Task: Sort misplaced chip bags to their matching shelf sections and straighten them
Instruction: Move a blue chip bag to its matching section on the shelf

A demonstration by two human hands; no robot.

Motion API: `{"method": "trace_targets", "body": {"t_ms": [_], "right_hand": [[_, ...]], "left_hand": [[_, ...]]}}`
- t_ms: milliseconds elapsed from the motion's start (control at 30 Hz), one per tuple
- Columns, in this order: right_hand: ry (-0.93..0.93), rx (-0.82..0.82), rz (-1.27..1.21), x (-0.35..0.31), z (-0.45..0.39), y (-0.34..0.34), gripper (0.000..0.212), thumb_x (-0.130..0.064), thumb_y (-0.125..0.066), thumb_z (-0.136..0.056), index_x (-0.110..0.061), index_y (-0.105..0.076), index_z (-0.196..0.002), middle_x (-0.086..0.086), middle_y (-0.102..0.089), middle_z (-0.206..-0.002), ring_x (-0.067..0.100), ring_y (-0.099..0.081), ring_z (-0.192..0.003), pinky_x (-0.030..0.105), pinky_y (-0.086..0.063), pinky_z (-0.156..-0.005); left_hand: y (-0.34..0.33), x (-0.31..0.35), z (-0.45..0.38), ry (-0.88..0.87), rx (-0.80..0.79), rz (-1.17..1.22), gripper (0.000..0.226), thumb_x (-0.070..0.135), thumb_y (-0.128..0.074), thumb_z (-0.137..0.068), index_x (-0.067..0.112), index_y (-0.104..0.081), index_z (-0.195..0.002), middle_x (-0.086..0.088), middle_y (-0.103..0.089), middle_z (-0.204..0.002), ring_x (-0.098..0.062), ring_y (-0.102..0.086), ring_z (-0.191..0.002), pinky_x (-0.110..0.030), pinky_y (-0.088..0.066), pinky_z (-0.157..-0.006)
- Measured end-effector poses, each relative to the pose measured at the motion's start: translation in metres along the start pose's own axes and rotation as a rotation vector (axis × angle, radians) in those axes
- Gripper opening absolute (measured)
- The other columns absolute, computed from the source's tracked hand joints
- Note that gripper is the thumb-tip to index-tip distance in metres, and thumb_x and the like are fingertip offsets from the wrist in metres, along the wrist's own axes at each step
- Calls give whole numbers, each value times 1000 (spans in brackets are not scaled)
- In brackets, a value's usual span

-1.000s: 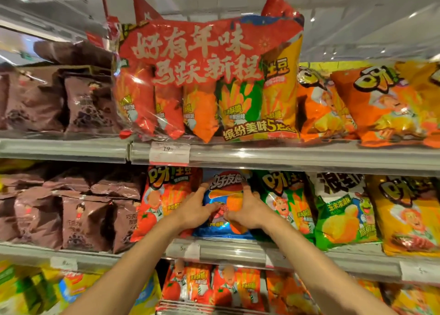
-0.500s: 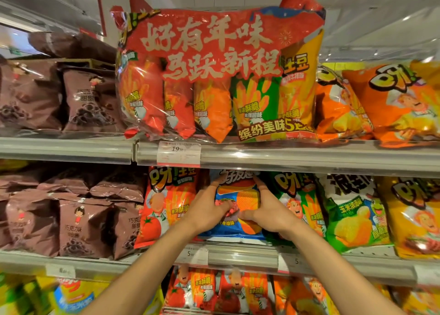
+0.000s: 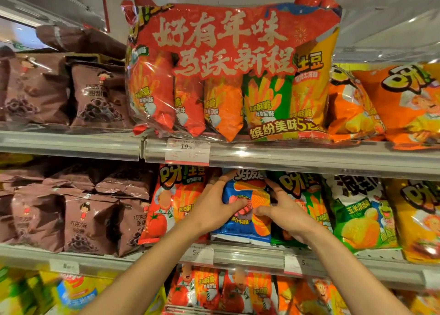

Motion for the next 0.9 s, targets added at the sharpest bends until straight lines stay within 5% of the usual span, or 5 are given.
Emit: {"method": "trace_targets", "body": {"t_ms": [133,300,433,633,900], "right_hand": [[24,-9,-48,-4,3,-2,89,-15,-76,-84,-33,-24,-154,-7,-58,-127,11,-67,-95,26,-58,-81],[63,-19,-135,-11,4,-15,94,-20,-78,-85,-43,-16,-152,8,-76,-96,24,-73,-91,42,-60,-86],[42,-45,-274,-16,5,-31,94,-31,-74,-87,-34,-10,-156,0,-67,-122,15,-68,-107,38,-56,-94],[29,-72,-369,-19,21,-59,56,-37,-72,-88,-26,-45,-136,-6,-71,-118,10,-69,-107,34,-58,-90],[83,92,-334,-18,61,-68,56,-27,-71,-89,-33,-43,-137,-9,-70,-119,4,-68,-104,29,-57,-89]], "left_hand": [[10,-2,8,21,-19,43,67,54,-68,-85,52,-33,-142,2,-51,-119,-6,-50,-106,-16,-42,-83],[31,-9,23,24,45,182,54,43,-71,-87,54,-40,-130,12,-48,-133,9,-49,-112,-13,-41,-94],[44,-9,41,50,96,273,51,28,-69,-91,55,-39,-121,25,-48,-123,26,-47,-104,-4,-44,-88],[52,-21,67,29,84,290,60,25,-68,-92,48,-42,-140,23,-43,-144,-3,-46,-129,-25,-43,-105],[43,-19,93,-21,61,413,56,21,-68,-91,50,-47,-134,42,-50,-125,13,-50,-118,-11,-49,-83]]}}
Point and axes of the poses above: each hand's wrist, its own z-axis away from the middle knuckle, its own y-axis out of the back of the hand, x = y × z, the point moved 1 cm from there along -z, towards the middle knuckle
